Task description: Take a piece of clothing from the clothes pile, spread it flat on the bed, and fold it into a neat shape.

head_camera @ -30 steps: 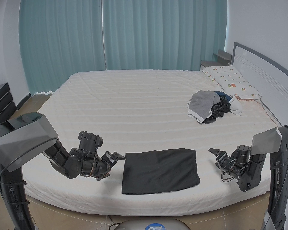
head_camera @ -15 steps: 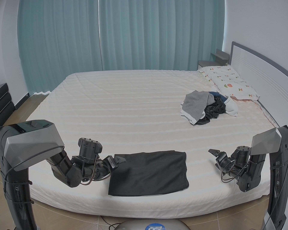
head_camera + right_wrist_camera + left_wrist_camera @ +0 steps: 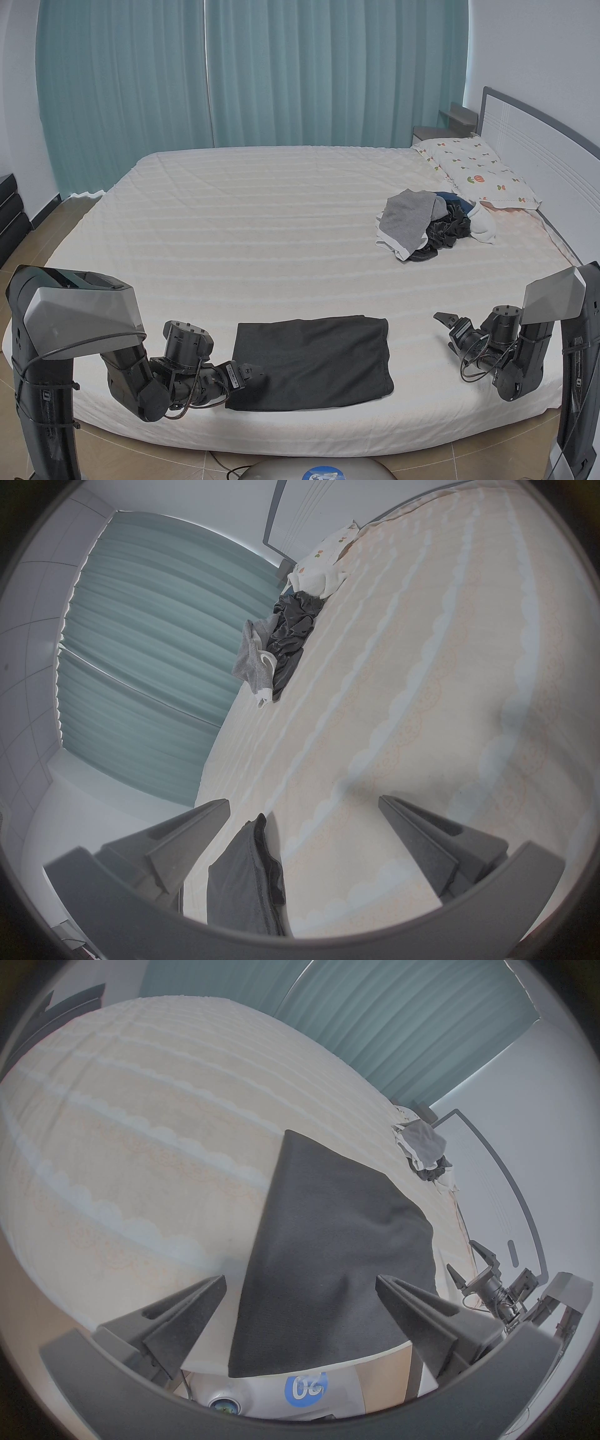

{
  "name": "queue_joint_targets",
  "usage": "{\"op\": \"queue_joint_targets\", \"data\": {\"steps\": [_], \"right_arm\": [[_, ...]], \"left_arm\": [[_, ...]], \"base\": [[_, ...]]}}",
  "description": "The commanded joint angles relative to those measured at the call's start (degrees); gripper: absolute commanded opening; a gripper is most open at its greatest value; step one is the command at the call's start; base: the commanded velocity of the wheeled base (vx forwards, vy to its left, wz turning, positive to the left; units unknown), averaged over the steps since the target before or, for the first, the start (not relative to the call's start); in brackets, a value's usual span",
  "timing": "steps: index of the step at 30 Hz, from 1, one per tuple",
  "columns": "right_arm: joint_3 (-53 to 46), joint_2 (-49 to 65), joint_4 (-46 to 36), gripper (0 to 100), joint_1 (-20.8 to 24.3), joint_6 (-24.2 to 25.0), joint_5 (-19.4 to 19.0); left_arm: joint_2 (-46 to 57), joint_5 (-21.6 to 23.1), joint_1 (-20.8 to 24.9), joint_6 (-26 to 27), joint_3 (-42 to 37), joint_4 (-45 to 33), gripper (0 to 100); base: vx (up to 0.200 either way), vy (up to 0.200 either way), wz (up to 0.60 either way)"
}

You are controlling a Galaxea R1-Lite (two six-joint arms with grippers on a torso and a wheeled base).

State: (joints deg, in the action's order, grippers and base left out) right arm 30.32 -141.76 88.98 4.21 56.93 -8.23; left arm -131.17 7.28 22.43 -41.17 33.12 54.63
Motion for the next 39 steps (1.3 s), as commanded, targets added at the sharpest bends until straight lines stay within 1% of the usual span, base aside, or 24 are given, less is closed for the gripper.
{"op": "queue_joint_targets", "data": {"steps": [1, 5, 7, 13, 14, 23, 34, 35, 39], "right_arm": [[0.09, -0.09, 0.58, 100, 0.01, 0.02, -0.03], [0.09, -0.18, 0.58, 100, 0.01, 0.02, -0.03], [0.09, -0.18, 0.58, 100, 0.01, -0.06, -0.03], [0.00, -0.18, 0.58, 100, 0.01, 0.02, -0.03], [0.00, -0.18, 0.58, 100, 0.01, -0.06, -0.03], [-0.08, -0.18, 0.58, 100, 0.01, -0.06, -0.03], [0.00, -0.27, 0.58, 100, 0.10, -0.15, -0.03], [0.09, -0.27, 0.58, 100, 0.10, -0.15, -0.03], [0.09, -0.27, 0.58, 100, 0.10, -0.15, -0.03]], "left_arm": [[-0.23, 0.02, 0.33, -0.14, -0.43, -0.05, 100], [-0.14, -0.07, 0.95, -0.14, -1.39, -0.05, 100], [-0.05, -0.07, 2.27, -0.05, -2.10, -0.05, 100], [0.04, -0.07, 2.35, -0.23, -2.18, -0.05, 100], [0.13, -0.07, 2.35, -0.23, -2.36, -0.05, 0], [1.00, -0.16, 2.18, -1.64, -3.68, -0.05, 0], [1.09, -0.25, 2.35, -1.37, -4.38, -0.05, 0], [1.27, -0.16, 2.35, -1.46, -4.47, -0.05, 100], [2.85, -0.16, 2.27, -1.81, -4.21, 0.04, 100]], "base": [[0.000, 0.000, 0.00], [0.000, 0.000, 0.00], [0.000, 0.000, 0.00], [0.000, 0.000, 0.00], [0.000, 0.000, 0.00], [0.000, 0.000, 0.00], [0.000, 0.000, 0.00], [0.000, 0.000, 0.00], [0.000, 0.000, 0.00]]}}
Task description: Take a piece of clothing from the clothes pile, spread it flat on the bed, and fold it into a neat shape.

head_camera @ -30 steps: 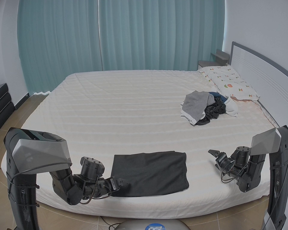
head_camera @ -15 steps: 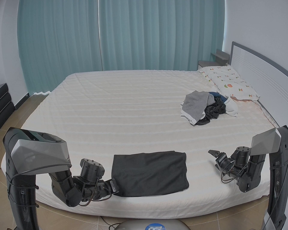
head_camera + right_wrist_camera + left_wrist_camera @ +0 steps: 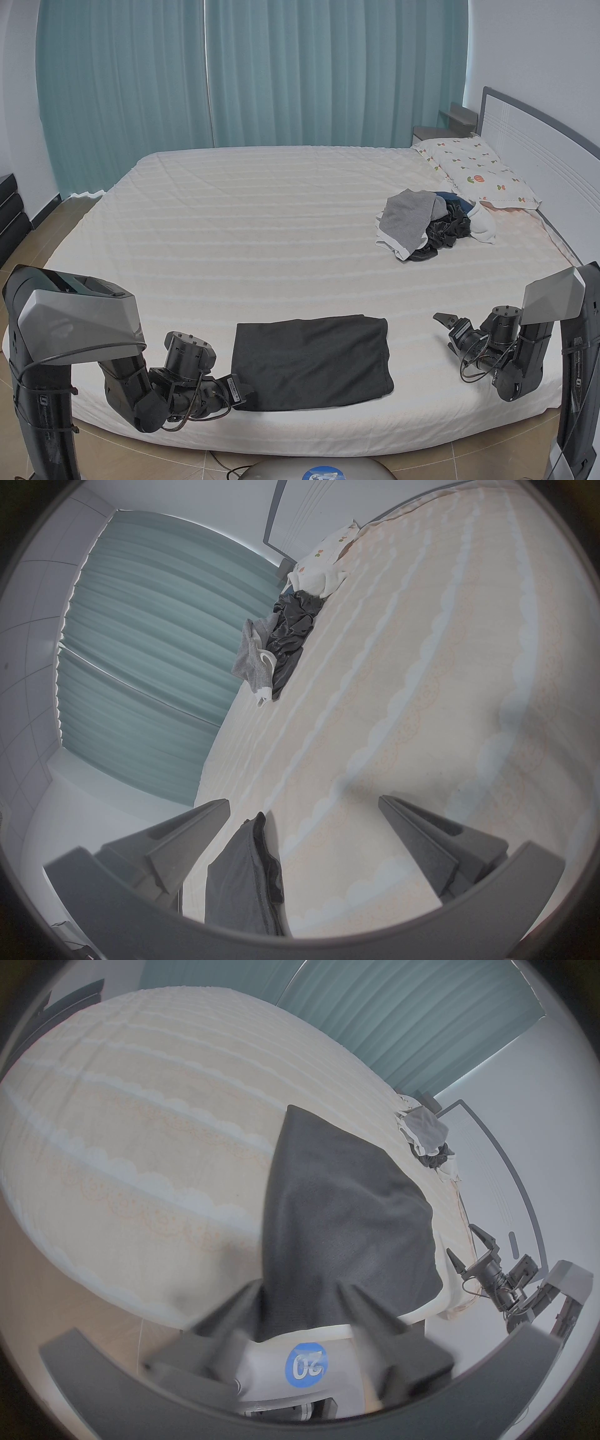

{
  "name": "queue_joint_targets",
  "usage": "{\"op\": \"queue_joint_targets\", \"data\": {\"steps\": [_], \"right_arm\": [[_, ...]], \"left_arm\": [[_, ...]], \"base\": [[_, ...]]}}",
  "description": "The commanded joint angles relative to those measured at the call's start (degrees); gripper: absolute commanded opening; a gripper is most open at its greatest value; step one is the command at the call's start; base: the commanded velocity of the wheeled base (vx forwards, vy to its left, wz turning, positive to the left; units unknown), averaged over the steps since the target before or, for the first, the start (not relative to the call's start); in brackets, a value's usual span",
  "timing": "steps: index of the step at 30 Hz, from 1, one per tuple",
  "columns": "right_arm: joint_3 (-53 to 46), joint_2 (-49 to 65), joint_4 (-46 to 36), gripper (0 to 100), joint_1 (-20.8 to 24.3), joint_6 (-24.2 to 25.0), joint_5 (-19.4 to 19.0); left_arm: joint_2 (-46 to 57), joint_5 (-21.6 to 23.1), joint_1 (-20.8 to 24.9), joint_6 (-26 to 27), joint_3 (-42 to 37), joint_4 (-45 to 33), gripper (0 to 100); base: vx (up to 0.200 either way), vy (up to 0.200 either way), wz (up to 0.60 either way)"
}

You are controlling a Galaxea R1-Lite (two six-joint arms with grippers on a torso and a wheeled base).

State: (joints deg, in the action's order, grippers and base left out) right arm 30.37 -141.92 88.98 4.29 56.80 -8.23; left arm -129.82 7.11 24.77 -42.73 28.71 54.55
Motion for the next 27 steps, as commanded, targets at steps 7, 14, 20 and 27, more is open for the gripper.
{"op": "queue_joint_targets", "data": {"steps": [7, 14, 20, 27], "right_arm": [[0.31, -0.37, 0.58, 100, 0.28, -0.02, 0.05], [0.31, -0.46, 0.58, 100, 0.37, -0.02, 0.41], [0.31, -0.46, 0.58, 100, 0.46, -0.02, 0.41], [0.31, -0.46, 0.58, 100, 0.46, -0.02, 0.41]], "left_arm": [[0.71, -1.75, -0.78, -6.84, 8.64, -0.15, 100], [-4.92, -6.67, -1.30, -6.67, 12.60, -0.06, 100], [-5.62, -6.93, -1.83, -6.40, 13.30, 0.12, 100], [-5.71, -6.93, -1.83, -6.31, 13.39, 0.12, 100]], "base": [[0.000, 0.000, 0.00], [0.000, 0.000, 0.00], [0.000, 0.000, 0.00], [0.000, 0.000, 0.00]]}}
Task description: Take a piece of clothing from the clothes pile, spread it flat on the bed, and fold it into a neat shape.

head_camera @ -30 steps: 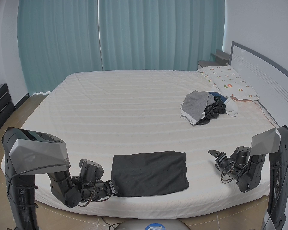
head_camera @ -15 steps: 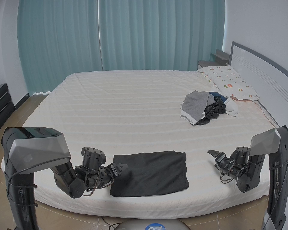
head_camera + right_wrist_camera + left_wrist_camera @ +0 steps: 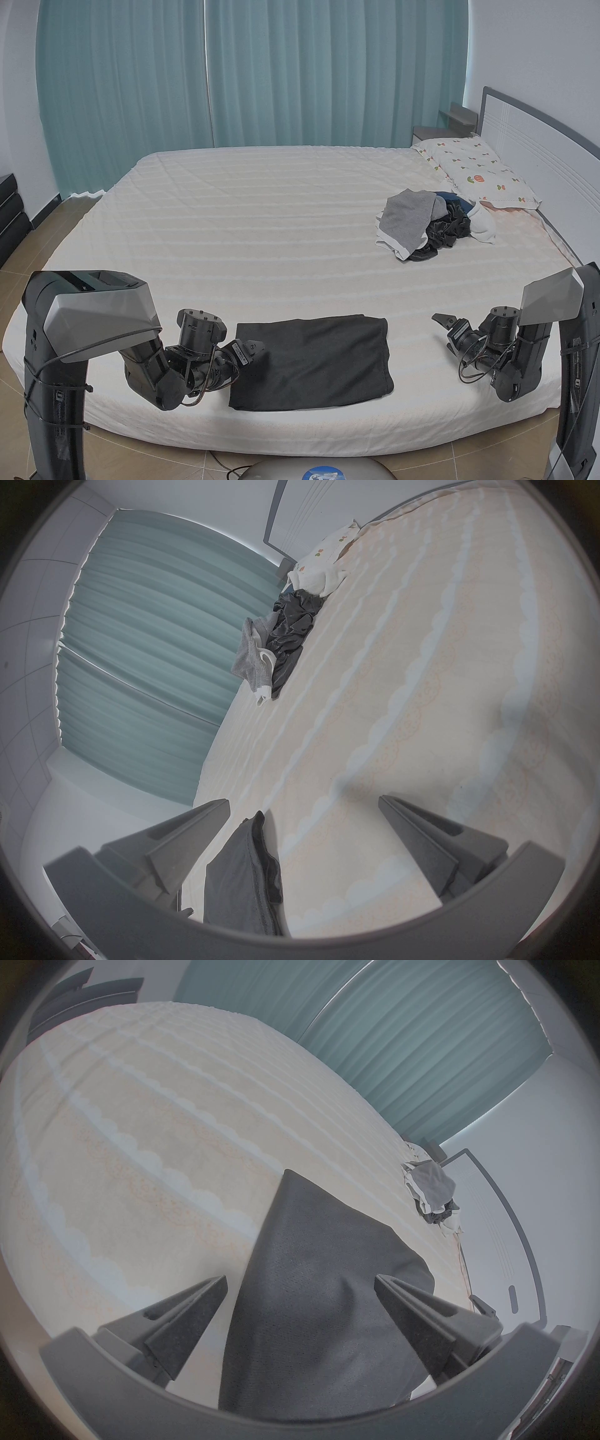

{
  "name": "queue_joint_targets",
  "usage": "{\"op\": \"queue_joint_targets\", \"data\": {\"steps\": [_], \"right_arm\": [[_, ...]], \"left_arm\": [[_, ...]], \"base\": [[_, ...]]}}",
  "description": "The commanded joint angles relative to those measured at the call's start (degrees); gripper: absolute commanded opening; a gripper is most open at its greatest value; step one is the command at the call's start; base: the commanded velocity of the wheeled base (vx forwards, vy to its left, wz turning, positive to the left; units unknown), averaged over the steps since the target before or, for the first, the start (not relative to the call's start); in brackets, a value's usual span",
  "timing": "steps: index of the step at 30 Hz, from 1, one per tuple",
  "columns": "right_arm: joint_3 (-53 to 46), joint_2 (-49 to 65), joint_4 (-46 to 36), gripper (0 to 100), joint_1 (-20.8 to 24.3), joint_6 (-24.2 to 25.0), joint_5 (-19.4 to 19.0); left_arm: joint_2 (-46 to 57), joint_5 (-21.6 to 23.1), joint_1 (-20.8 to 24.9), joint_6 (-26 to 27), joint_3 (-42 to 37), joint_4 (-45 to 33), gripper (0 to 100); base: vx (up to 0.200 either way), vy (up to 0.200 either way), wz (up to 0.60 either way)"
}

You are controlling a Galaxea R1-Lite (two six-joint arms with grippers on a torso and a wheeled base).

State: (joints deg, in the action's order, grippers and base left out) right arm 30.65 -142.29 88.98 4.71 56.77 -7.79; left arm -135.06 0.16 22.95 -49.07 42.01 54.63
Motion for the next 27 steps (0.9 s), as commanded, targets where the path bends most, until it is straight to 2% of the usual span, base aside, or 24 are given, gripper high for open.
{"op": "queue_joint_targets", "data": {"steps": [1, 4, 5, 27], "right_arm": [[0.03, -0.09, 0.58, 100, 0.04, 0.01, -0.03], [-0.06, -0.09, 0.58, 100, 0.22, 0.01, 0.06], [-0.06, -0.09, 0.58, 100, 0.30, 0.01, 0.06], [-0.32, -0.18, 0.58, 100, 0.66, -0.17, 0.41]], "left_arm": [[-0.47, 0.02, 0.07, 0.02, 0.09, 0.04, 100], [-0.82, 0.02, 0.34, 0.02, 0.18, 0.04, 100], [-0.73, 0.02, 0.25, 0.02, 0.18, 0.04, 0], [-0.03, -0.07, 0.07, -0.06, -0.17, -0.49, 0]], "base": [[0.000, 0.000, 0.00], [0.000, 0.000, 0.00], [0.000, 0.000, 0.00], [0.000, 0.000, 0.00]]}}
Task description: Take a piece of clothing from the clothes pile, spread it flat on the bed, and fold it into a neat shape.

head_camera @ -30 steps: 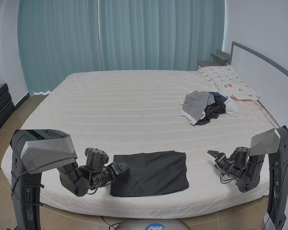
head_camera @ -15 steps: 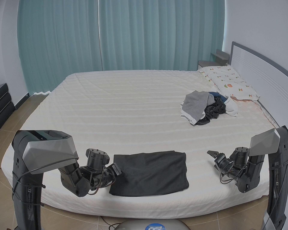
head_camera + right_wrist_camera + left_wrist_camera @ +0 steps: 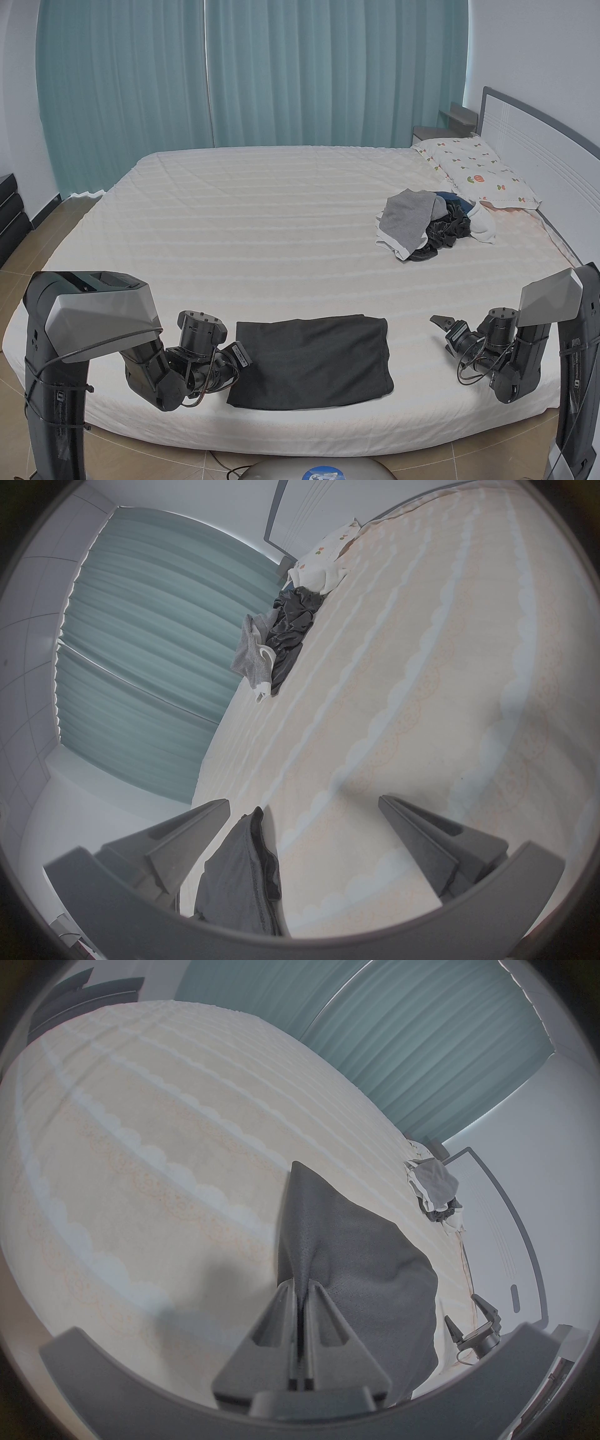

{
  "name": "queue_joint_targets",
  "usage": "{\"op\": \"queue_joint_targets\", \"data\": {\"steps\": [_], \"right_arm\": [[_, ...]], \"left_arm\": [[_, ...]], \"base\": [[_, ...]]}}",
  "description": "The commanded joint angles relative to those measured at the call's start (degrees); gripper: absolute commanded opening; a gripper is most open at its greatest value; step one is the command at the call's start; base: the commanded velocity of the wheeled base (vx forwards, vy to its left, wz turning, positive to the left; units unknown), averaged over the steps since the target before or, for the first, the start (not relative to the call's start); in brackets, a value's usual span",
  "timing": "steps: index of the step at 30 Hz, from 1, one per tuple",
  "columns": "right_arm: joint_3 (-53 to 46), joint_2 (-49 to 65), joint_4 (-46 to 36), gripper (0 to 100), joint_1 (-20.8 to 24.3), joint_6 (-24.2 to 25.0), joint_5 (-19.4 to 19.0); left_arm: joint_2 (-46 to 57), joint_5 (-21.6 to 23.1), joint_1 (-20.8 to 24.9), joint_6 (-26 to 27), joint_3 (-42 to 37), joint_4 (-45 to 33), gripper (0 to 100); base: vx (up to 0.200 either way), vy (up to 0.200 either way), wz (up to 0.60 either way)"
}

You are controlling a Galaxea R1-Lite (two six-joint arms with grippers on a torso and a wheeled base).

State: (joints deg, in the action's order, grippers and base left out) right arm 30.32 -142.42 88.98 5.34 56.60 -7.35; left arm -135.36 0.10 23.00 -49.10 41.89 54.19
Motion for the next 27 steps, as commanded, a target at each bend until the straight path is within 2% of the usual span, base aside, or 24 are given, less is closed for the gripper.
{"op": "queue_joint_targets", "data": {"steps": [1, 3, 18, 27], "right_arm": [[0.00, -0.05, 0.58, 100, 0.02, 0.00, -0.03], [0.09, -0.05, 0.58, 100, 0.02, -0.09, -0.03], [0.00, -0.05, 0.58, 100, 0.02, -0.09, -0.03], [-0.08, -0.05, 0.58, 100, 0.02, -0.09, -0.03]], "left_arm": [[0.28, -0.01, 0.02, -0.03, -0.05, -0.05, 0], [0.19, -0.01, -0.06, -0.03, -0.23, 0.31, 0], [0.36, -0.19, -0.50, -0.38, -0.40, 0.04, 0], [1.07, -1.77, -0.59, -0.55, -1.55, 0.04, 0]], "base": [[0.000, 0.000, 0.00], [0.000, 0.000, 0.00], [0.000, 0.200, 0.00], [0.000, 0.200, 0.00]]}}
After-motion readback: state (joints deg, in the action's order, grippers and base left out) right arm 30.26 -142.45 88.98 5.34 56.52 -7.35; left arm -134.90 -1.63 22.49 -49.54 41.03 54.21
